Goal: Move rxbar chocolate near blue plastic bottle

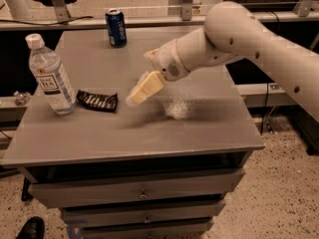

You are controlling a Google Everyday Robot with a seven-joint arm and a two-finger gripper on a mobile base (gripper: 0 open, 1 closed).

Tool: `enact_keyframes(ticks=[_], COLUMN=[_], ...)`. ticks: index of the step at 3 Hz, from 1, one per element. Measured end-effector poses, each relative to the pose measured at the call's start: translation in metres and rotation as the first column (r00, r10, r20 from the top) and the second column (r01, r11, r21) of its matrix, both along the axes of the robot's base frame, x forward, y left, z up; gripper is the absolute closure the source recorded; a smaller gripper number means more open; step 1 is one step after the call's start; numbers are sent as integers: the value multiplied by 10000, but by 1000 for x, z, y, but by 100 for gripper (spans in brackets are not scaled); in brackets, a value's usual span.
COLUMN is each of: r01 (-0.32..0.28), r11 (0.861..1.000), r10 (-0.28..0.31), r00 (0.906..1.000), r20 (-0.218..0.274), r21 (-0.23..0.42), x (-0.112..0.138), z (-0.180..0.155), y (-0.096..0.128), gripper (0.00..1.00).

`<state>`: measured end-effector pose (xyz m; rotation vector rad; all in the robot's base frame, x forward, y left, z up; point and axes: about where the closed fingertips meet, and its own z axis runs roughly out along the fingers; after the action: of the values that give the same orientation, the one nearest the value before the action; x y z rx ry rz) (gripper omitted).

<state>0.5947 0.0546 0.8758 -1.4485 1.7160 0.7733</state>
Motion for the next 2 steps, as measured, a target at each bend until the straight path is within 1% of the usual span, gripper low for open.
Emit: enact_keyframes(ticks=[1,2], r01=[311,748], r11=[9987,9934], r10=[-270,-622], r00=[9949,9882], r20=[969,1399], r21=[-414,-870], x=[28,59], z=[18,37], y=[-73,-134], gripper=[0,0])
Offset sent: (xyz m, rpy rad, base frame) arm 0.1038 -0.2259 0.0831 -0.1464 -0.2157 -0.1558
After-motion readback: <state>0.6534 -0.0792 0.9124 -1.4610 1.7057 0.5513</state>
